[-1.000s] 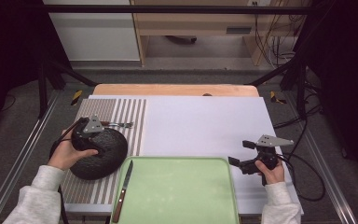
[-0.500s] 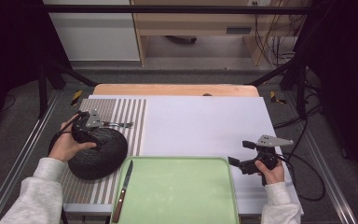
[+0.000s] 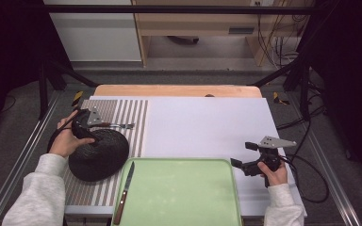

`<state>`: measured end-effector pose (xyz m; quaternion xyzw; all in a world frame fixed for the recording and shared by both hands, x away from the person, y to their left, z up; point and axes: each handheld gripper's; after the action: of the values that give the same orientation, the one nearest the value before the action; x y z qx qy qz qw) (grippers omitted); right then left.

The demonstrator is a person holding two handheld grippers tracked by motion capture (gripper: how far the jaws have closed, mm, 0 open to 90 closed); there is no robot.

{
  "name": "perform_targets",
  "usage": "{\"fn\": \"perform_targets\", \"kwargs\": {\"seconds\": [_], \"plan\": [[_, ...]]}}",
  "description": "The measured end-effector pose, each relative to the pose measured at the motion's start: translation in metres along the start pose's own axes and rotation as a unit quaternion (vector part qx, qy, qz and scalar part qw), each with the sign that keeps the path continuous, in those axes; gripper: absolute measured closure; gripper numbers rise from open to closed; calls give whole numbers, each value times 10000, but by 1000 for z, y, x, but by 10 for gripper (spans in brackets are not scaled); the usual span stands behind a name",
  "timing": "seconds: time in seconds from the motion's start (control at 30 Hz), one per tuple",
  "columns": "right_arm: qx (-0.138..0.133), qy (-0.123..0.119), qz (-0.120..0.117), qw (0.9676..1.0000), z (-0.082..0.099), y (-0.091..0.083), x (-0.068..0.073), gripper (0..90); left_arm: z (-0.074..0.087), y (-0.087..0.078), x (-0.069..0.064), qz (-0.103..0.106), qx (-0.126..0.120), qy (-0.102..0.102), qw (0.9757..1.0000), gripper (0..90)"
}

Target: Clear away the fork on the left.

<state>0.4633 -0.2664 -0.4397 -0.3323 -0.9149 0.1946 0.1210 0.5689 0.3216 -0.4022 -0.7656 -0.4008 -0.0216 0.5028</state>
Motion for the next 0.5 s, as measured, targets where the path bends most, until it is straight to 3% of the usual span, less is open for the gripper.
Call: {"fn": "perform_targets", "kwargs": {"seconds": [0.27, 0.33, 0.37, 0.5], "plan": [[11, -13, 14, 10000, 0, 0, 0, 6, 5, 7, 10, -107, -22, 61, 9999, 34], [10, -13, 12, 10000, 0, 0, 0, 6, 7, 10, 14, -146, 74, 103, 9998, 34], [12, -17, 15, 10000, 0, 0, 0, 6, 7, 11, 17, -203, 163, 185, 9995, 34], [30, -5, 13, 10000, 0, 1, 0, 6, 5, 12, 19, -241, 141, 319, 9991, 35]]}}
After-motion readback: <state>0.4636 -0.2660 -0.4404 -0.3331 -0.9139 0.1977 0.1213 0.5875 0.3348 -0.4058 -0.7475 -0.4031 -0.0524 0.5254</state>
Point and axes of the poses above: each handheld gripper's, and its own axes: y roughly forward along the jaws, z roughly out of its underside, x roughly to its left, and after that the axes turned 7 degrees about -y, right-handed
